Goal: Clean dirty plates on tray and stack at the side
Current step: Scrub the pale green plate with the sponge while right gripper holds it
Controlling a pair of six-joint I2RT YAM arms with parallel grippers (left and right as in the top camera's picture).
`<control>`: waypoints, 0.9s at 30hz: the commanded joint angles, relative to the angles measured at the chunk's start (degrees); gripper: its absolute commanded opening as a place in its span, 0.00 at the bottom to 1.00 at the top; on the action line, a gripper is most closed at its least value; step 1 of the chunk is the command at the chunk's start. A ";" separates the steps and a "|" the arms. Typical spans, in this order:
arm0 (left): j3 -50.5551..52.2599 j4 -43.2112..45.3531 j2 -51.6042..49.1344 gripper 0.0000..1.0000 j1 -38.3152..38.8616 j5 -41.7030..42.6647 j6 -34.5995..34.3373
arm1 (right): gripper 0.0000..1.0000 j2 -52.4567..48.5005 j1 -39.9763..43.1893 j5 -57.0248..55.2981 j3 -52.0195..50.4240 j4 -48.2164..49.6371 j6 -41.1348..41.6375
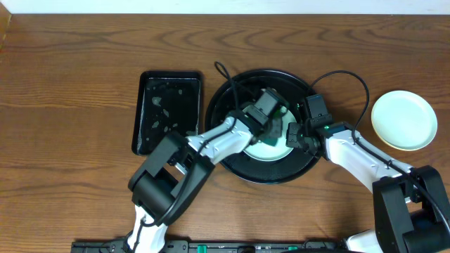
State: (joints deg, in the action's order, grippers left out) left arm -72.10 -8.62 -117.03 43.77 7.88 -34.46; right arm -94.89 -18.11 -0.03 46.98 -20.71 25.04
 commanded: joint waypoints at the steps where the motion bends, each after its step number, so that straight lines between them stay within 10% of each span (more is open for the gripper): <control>1: 1.36 -4.68 -3.08 0.08 2.25 6.78 -0.76 | 0.01 -1.49 0.39 -2.51 -0.63 -1.14 -1.09; 10: 1.36 -13.14 -3.08 0.08 -0.92 7.04 -1.77 | 0.01 -1.49 0.39 -2.51 -0.63 -1.11 -1.07; 20: 1.33 -16.59 -3.08 0.08 -3.58 -24.63 4.90 | 0.01 -1.49 0.39 -2.51 -0.63 -1.09 -1.07; 27: -1.09 -16.57 -2.73 0.08 -3.28 -27.04 6.43 | 0.01 -1.49 0.39 -2.54 -0.63 -1.49 -1.09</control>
State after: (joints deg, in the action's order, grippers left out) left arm -74.15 -23.22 -116.05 42.04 -9.89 -30.81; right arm -94.87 -17.78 0.05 47.00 -21.04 24.99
